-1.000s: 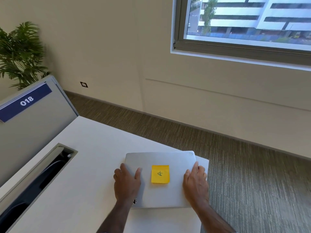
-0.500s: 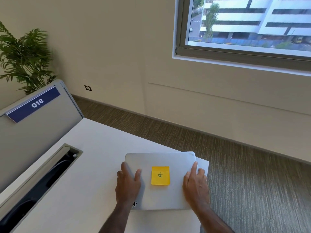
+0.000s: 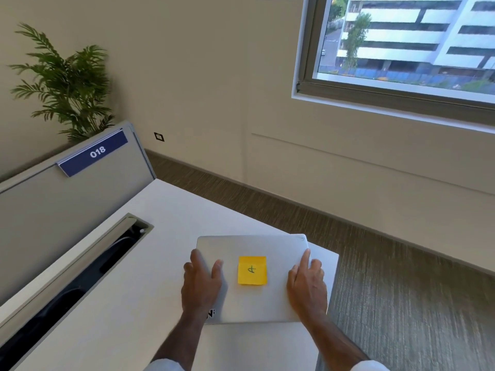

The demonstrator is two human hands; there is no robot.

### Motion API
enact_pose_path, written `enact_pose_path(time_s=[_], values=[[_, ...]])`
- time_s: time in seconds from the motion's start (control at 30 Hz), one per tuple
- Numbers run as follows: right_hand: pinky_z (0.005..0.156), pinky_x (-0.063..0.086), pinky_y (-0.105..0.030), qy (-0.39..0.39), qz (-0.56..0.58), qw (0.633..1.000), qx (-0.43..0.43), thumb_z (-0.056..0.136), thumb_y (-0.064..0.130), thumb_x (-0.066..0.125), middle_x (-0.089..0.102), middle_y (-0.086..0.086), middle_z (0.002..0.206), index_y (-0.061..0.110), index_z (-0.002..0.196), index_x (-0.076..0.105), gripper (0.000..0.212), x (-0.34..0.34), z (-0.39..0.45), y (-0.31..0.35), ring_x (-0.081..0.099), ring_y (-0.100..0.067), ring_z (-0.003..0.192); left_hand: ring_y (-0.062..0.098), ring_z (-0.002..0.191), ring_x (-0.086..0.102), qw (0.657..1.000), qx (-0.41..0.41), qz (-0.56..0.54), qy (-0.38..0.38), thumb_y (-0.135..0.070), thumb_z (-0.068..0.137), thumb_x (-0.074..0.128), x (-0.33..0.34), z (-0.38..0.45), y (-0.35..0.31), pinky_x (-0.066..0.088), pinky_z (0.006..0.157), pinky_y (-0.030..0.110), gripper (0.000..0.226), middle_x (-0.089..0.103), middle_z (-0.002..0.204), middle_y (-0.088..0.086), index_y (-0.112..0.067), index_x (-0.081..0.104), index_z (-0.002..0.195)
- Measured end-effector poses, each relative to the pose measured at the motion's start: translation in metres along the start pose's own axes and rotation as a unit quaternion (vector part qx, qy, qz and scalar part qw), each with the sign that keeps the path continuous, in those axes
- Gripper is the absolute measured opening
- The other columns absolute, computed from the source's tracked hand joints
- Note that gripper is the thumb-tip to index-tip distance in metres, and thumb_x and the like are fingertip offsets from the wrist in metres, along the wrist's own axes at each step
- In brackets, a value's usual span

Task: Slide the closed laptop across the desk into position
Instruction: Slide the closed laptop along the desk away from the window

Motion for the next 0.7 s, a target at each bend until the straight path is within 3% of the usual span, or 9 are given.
enact_pose_path(time_s=[0.37, 0.7], values=[[0.067, 0.056, -0.045, 0.002, 0.031, 0.998, -0.045, 0.1, 0.034, 0.034, 0.047, -0.012, 0.114, 0.008, 0.15, 0.025, 0.057, 0.007, -0.024, 0.042, 0.055, -0.03, 0.094, 0.042, 0.105, 0.056, 0.999, -0.015, -0.001, -0.031, -0.054, 0.09, 0.052, -0.05, -0.011, 0.028, 0.051, 0.078, 0.05, 0.052, 0.053, 0.114, 0.017, -0.022, 0.031, 0.124], [0.072, 0.058, -0.047, 0.012, 0.041, 0.993, -0.111, 0.101, 0.039, 0.033, 0.045, -0.01, 0.117, 0.012, 0.15, 0.019, 0.058, 0.023, -0.056, 0.091, 0.057, -0.027, 0.097, 0.039, 0.107, 0.057, 0.997, -0.045, -0.009, -0.063, -0.056, 0.091, 0.051, -0.107, -0.036, 0.074, 0.052, 0.081, 0.049, 0.06, 0.052, 0.123, 0.017, -0.023, 0.026, 0.134]])
Point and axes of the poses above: each hand's wrist, its own z-axis towards the middle knuckle, its own x-axis out of the palm, y = z × x, the point moved 10 cm from there along z, towards the middle knuckle
